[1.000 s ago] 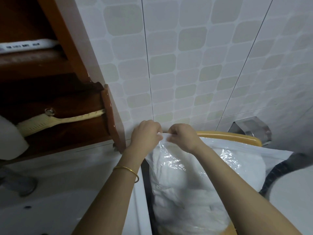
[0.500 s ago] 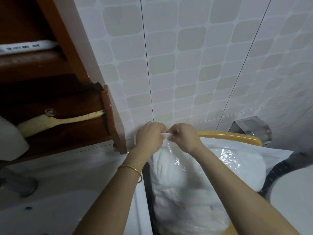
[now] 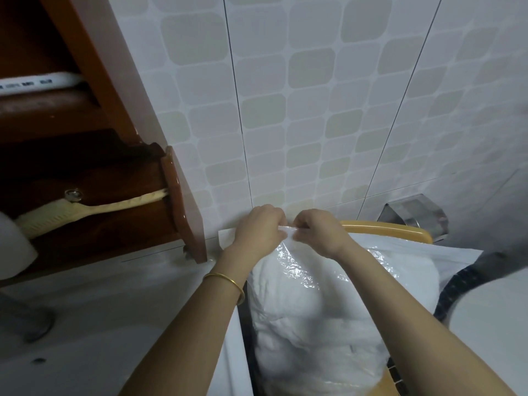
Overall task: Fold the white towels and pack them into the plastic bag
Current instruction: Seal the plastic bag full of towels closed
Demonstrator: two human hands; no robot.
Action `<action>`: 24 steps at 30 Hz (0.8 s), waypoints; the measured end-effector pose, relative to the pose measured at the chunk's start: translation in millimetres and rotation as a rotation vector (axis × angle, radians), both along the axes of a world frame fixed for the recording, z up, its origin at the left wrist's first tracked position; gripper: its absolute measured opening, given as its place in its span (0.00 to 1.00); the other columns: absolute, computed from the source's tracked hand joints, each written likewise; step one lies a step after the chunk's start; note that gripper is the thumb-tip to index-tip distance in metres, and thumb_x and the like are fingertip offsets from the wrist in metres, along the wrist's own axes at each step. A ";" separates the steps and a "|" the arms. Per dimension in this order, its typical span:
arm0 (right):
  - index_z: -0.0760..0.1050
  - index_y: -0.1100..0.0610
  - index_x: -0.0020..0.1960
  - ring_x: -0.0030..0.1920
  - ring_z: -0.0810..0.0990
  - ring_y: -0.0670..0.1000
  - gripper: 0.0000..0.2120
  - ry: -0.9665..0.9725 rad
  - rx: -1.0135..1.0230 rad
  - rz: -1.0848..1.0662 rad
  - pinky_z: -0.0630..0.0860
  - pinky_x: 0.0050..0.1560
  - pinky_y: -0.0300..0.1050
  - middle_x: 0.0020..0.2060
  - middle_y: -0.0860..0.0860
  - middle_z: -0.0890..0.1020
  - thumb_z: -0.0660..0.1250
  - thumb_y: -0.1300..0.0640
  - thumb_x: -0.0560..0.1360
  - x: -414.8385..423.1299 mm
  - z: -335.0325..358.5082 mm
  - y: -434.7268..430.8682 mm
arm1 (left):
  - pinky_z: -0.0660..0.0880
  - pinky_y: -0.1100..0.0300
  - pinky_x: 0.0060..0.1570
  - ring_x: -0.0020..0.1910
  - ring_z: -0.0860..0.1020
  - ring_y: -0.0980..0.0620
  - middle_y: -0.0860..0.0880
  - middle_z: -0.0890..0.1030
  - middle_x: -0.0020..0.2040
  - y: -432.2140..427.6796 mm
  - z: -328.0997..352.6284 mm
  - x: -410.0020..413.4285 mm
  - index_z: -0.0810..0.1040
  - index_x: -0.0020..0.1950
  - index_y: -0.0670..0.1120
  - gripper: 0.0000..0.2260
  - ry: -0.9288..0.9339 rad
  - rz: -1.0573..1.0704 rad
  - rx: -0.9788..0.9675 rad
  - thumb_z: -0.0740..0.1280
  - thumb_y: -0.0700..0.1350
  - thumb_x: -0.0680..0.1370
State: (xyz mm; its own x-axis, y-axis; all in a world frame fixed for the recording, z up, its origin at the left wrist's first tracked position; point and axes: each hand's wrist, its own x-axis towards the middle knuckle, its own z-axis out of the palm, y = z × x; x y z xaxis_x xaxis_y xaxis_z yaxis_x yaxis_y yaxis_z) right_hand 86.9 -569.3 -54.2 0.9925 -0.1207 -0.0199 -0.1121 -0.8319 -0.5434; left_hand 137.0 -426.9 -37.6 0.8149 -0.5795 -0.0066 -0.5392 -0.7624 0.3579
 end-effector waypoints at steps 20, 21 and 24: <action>0.77 0.55 0.45 0.46 0.77 0.54 0.04 -0.042 -0.123 -0.093 0.68 0.41 0.45 0.42 0.51 0.81 0.67 0.55 0.73 -12.2 -4.4 -18.0 | 0.71 0.53 0.54 0.56 0.72 0.46 0.48 0.76 0.54 -15.1 -7.7 -7.2 0.78 0.52 0.48 0.08 -0.120 -0.022 0.052 0.63 0.39 0.75; 0.77 0.55 0.45 0.46 0.77 0.54 0.04 -0.043 -0.122 -0.090 0.67 0.40 0.45 0.42 0.51 0.81 0.67 0.55 0.73 -13.4 -5.0 -18.6 | 0.70 0.53 0.55 0.56 0.73 0.46 0.48 0.76 0.54 -16.9 -6.9 -7.6 0.77 0.52 0.48 0.07 -0.108 -0.037 0.071 0.64 0.40 0.76; 0.77 0.55 0.45 0.47 0.77 0.55 0.04 -0.072 -0.153 -0.089 0.67 0.42 0.45 0.43 0.51 0.81 0.66 0.55 0.74 -12.7 -8.9 -13.9 | 0.68 0.53 0.55 0.57 0.73 0.45 0.47 0.77 0.54 -21.4 -6.5 -8.4 0.77 0.50 0.47 0.04 -0.113 -0.047 0.103 0.64 0.45 0.78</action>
